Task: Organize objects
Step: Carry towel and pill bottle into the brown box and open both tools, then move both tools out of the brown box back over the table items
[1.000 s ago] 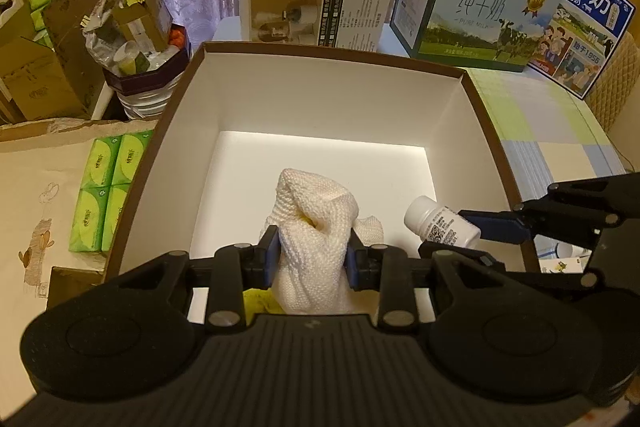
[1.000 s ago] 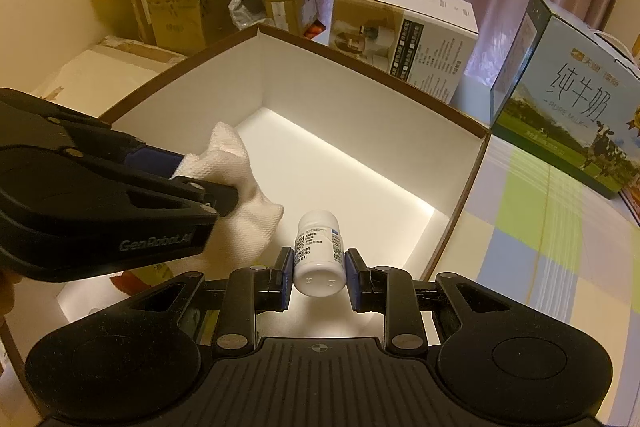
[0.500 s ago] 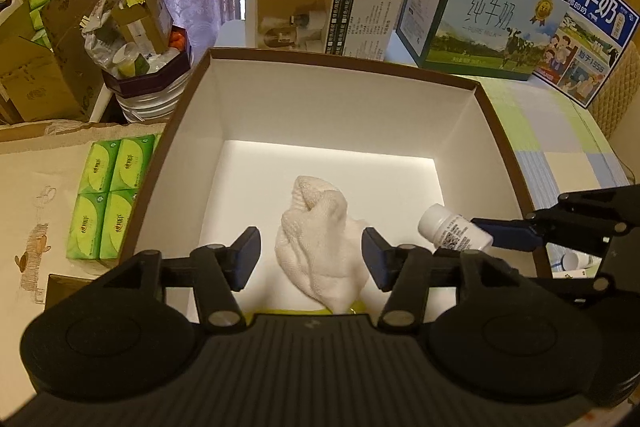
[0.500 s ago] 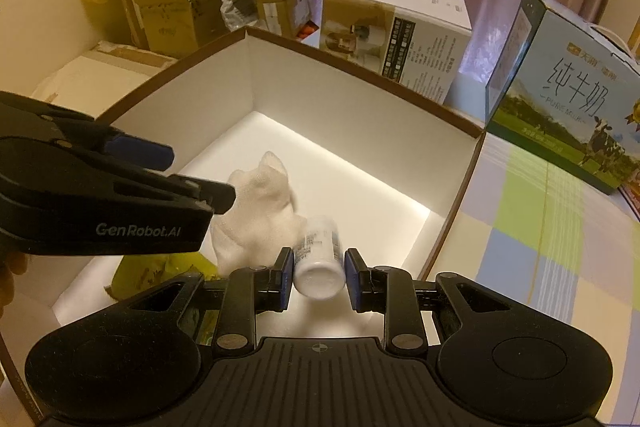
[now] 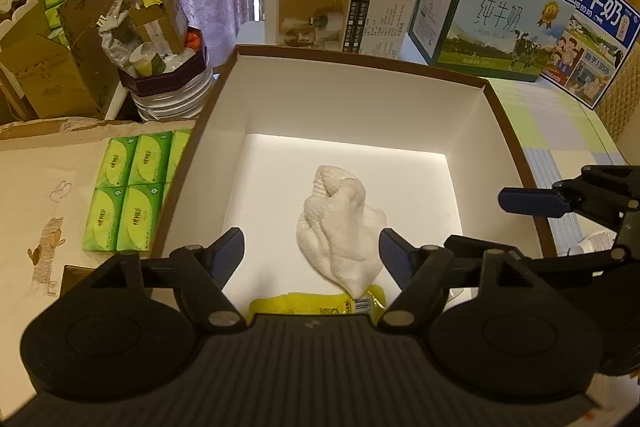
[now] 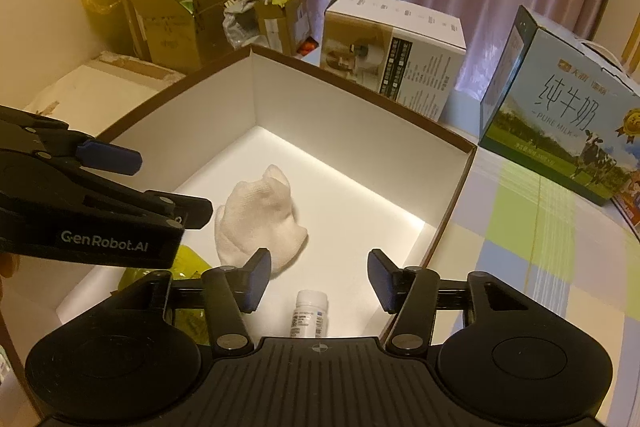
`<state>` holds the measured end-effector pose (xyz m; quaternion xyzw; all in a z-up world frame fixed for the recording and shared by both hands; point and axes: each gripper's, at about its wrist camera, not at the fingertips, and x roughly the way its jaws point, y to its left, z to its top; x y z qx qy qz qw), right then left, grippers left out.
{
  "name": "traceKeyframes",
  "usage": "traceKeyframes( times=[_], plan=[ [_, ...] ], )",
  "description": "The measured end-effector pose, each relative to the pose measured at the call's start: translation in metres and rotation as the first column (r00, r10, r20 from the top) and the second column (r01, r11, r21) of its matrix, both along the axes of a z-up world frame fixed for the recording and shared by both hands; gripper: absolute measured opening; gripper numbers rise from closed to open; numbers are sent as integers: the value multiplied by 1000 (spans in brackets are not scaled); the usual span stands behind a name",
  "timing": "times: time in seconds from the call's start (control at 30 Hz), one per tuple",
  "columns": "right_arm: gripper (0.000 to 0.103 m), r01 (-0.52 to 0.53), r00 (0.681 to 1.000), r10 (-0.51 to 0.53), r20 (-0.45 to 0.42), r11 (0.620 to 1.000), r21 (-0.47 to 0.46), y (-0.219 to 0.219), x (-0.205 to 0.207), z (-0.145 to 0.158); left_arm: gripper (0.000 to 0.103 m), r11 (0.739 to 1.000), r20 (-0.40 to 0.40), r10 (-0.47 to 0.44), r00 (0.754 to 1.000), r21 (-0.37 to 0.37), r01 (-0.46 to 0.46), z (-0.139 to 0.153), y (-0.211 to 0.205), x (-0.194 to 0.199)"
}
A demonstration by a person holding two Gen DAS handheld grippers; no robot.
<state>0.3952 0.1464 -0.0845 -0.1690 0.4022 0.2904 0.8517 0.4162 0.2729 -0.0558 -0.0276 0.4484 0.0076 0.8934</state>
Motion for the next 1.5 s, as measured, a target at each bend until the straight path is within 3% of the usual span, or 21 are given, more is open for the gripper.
traceKeyframes(
  times=[0.43,0.7,1.17,1.5],
  plan=[
    [58,-19,1000,18,16,999,39,-13,-25,13,77,1000,35,25,999,2,-25,19,0,-32],
    [61,-37,999,33,42,992,117,-36,-53,32,81,999,81,40,996,-1,-40,40,-8,-63],
    [65,-40,998,28,53,971,238,-86,-106,58,86,999,136,41,990,-12,-40,67,-39,-127],
    [66,-24,999,16,34,966,256,-129,-134,62,87,999,136,35,990,-41,-30,71,-70,-163]
  ],
)
